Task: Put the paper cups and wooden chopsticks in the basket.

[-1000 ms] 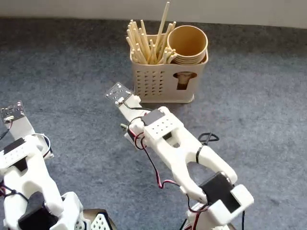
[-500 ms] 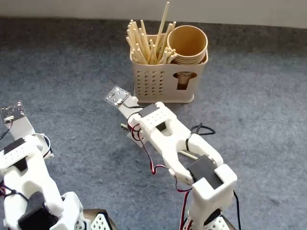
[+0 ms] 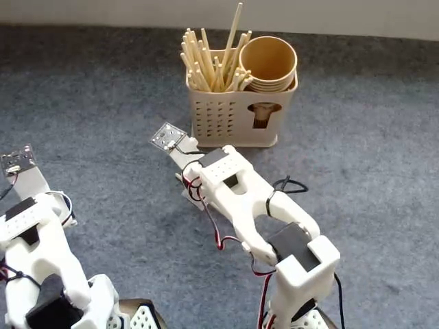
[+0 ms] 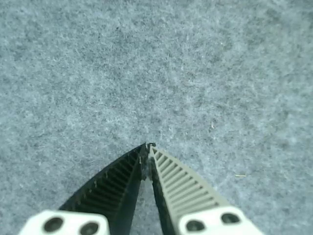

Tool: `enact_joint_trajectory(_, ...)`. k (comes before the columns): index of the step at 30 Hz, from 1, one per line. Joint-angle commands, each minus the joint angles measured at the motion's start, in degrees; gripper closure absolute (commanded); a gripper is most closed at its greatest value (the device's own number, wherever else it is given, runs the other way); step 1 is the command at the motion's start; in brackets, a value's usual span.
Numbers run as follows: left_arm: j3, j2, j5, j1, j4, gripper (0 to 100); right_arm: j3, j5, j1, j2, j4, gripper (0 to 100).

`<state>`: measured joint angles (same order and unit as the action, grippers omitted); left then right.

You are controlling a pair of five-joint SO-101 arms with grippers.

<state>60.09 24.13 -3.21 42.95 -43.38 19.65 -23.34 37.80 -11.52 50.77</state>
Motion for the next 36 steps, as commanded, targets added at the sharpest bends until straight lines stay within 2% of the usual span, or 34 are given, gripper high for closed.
enact_joint_trajectory(1,-1.10,1.36,-0.44,-0.22,0.62,97,-0.13,-0.62,-0.22,7.96,-0.57,99.2)
enact_joint_trajectory(16,-1.10,1.36,-0.44,-0.22,0.62,97,13.58,-0.44,1.36,37.05,-1.10,99.2)
enact_joint_trajectory(23,-1.10,1.36,-0.44,-0.22,0.62,97,15.52,-0.44,1.36,51.74,-2.24,99.2)
enact_joint_trajectory(27,-1.01,1.36,-0.44,-0.22,0.62,97,20.35,-0.44,1.27,58.77,-9.27,99.2)
enact_joint_trajectory(36,-1.01,1.36,-0.44,-0.22,0.62,97,37.49,-0.70,1.10,72.31,-38.11,99.2)
